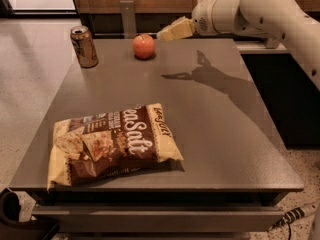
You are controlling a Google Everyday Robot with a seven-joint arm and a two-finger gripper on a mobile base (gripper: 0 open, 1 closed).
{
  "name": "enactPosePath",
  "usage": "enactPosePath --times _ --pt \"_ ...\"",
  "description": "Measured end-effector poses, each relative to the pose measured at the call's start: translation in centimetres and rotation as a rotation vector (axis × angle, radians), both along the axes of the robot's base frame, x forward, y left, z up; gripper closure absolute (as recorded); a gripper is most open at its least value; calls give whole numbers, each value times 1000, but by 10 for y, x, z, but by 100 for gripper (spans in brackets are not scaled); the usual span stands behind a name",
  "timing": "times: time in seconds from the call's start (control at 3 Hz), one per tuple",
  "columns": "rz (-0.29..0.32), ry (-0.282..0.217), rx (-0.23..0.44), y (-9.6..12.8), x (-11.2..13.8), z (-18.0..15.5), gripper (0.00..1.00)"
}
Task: Pick apple
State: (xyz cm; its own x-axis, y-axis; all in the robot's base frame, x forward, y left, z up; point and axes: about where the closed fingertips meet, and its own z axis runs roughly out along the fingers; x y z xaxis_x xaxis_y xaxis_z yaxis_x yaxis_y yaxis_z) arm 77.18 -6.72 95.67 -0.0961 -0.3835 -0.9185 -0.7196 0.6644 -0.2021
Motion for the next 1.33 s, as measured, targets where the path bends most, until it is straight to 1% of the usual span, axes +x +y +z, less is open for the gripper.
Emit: enactPosePath --times 0.33,0.67,1.0,1.33 --pt "29 28 29 25 35 -21 0" --pt "92 62 83 62 62 -51 0" --pt "147 90 143 96 72 -78 0" --pt "180 117 193 119 72 -101 0"
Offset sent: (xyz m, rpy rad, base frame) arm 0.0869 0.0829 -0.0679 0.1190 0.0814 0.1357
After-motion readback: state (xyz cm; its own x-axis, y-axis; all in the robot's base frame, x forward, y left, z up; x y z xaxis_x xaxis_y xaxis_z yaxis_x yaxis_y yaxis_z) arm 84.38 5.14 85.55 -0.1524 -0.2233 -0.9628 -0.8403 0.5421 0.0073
